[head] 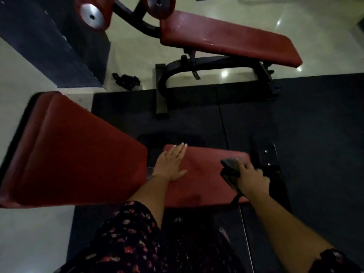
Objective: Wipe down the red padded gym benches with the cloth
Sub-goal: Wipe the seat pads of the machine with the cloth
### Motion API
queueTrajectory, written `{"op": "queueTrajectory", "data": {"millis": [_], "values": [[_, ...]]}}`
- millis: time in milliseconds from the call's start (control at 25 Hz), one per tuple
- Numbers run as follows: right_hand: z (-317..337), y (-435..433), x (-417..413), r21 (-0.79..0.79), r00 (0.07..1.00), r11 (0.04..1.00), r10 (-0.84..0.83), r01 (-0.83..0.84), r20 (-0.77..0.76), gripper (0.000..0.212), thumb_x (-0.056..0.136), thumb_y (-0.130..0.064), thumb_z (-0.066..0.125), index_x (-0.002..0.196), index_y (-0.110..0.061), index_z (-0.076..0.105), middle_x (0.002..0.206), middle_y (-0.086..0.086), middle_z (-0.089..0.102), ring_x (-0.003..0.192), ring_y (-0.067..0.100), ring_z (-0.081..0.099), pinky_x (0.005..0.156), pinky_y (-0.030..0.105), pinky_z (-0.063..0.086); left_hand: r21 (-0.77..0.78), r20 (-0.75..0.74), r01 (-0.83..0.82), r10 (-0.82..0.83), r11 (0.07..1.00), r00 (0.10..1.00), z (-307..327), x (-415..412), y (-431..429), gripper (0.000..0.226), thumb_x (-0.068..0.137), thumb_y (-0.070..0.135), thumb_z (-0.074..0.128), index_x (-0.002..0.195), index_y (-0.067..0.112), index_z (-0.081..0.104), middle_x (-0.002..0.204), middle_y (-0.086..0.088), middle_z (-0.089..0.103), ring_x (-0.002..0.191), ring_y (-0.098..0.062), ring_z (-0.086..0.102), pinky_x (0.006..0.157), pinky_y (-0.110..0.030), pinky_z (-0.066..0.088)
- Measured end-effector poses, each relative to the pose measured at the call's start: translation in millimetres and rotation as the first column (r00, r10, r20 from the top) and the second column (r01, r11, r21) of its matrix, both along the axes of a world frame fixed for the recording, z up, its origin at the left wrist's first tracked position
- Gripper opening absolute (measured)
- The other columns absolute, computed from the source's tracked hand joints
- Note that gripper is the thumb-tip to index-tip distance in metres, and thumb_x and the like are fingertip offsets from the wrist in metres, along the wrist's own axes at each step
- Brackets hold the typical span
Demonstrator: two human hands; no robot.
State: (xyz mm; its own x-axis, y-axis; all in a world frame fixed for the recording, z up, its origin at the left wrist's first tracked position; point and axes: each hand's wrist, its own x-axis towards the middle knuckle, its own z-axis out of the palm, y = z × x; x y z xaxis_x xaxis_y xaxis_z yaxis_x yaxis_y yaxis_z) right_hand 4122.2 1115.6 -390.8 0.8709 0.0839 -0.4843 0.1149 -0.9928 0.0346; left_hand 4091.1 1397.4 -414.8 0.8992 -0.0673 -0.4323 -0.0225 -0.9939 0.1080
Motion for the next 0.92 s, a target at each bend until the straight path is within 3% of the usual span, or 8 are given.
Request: {"op": "queueTrajectory", "data": {"millis": [160,280,400,520,600,680,800,920], "values": [[-59,-36,-3,0.003,0.986,0.986,-0.166,0.166,0.025,0.078,0.098,-0.028,0.048,0.154,-0.040,-0.006,0.156,0.007,0.012,0.116,0.037,0.045,0.081,0.048,0.048,0.031,-0.101,-0.126,0.128,0.992,0.987,-83,-6,4,0.089,0.097,0.051,0.045,0.155,0.022,-0.016,0.165,0.004,-0.011,0.152,-0.019,-0.004,0.121,-0.042,0.008],[-105,-54,11,0.126,0.941,0.935,-0.338,0.332,0.025,0.076,0.098,-0.019,0.047,0.154,-0.042,0.001,0.159,0.007,0.006,0.121,0.042,0.039,0.087,0.054,0.045,0.023,-0.129,-0.184,0.185,0.983,0.974,-146,-8,3,0.082,0.099,0.046,0.043,0.156,0.021,-0.011,0.165,0.003,-0.009,0.152,-0.019,-0.003,0.121,-0.042,0.008],[-157,-60,16,0.262,0.908,0.881,-0.417,0.394,0.038,0.069,0.100,-0.019,0.046,0.154,-0.041,0.009,0.160,0.007,0.005,0.123,0.045,0.036,0.089,0.058,0.042,0.016,-0.064,-0.211,0.212,0.977,0.975,-199,-13,7,0.077,0.100,0.042,0.045,0.157,0.021,-0.002,0.165,0.002,-0.002,0.152,-0.019,0.001,0.121,-0.041,0.008],[-215,-64,20,0.229,0.913,0.884,-0.404,0.407,-0.064,0.063,0.101,-0.028,0.044,0.153,-0.042,0.013,0.160,0.008,0.009,0.126,0.045,0.034,0.093,0.059,0.040,-0.030,0.059,-0.220,0.222,0.975,0.973,-246,-10,13,0.071,0.097,0.038,0.053,0.156,0.017,0.020,0.163,-0.003,0.020,0.150,-0.023,0.019,0.119,-0.043,0.016],[-252,-68,18,0.108,0.917,0.921,-0.352,0.375,-0.186,0.063,0.099,-0.047,0.040,0.153,-0.044,0.007,0.161,0.008,0.010,0.132,0.043,0.029,0.099,0.061,0.038,-0.037,0.113,-0.198,0.201,0.979,0.973,-276,-7,19,0.064,0.098,0.042,0.040,0.154,0.015,0.028,0.160,-0.007,0.028,0.147,-0.025,0.025,0.118,-0.042,0.016],[-275,-70,13,-0.005,0.936,0.961,-0.271,0.277,-0.226,0.077,0.089,-0.072,0.030,0.152,-0.044,-0.005,0.163,0.008,-0.001,0.141,0.042,0.017,0.104,0.063,0.031,-0.041,0.109,-0.228,0.231,0.973,0.967,-299,-10,26,0.065,0.098,0.045,0.026,0.154,0.014,0.027,0.161,-0.008,0.024,0.147,-0.025,0.021,0.118,-0.042,0.012],[-300,-68,5,-0.076,0.980,0.981,-0.184,0.178,-0.073,0.098,0.076,-0.087,0.026,0.154,-0.037,-0.004,0.162,0.016,-0.004,0.146,0.046,0.003,0.105,0.069,0.023,-0.089,0.114,-0.343,0.352,0.935,0.929,-337,-22,23,0.069,0.099,0.052,0.014,0.157,0.015,0.014,0.164,-0.007,0.010,0.151,-0.022,0.006,0.122,-0.043,0.006],[-319,-69,2,0.000,0.978,0.983,-0.185,0.185,0.094,0.088,0.079,-0.079,0.040,0.153,-0.040,0.014,0.160,0.021,0.009,0.139,0.054,0.019,0.088,0.071,0.039,-0.182,0.197,-0.432,0.463,0.883,0.864,-359,-28,17,0.064,0.101,0.047,0.016,0.157,0.016,0.016,0.164,-0.004,0.009,0.151,-0.016,-0.001,0.122,-0.033,-0.006]]}}
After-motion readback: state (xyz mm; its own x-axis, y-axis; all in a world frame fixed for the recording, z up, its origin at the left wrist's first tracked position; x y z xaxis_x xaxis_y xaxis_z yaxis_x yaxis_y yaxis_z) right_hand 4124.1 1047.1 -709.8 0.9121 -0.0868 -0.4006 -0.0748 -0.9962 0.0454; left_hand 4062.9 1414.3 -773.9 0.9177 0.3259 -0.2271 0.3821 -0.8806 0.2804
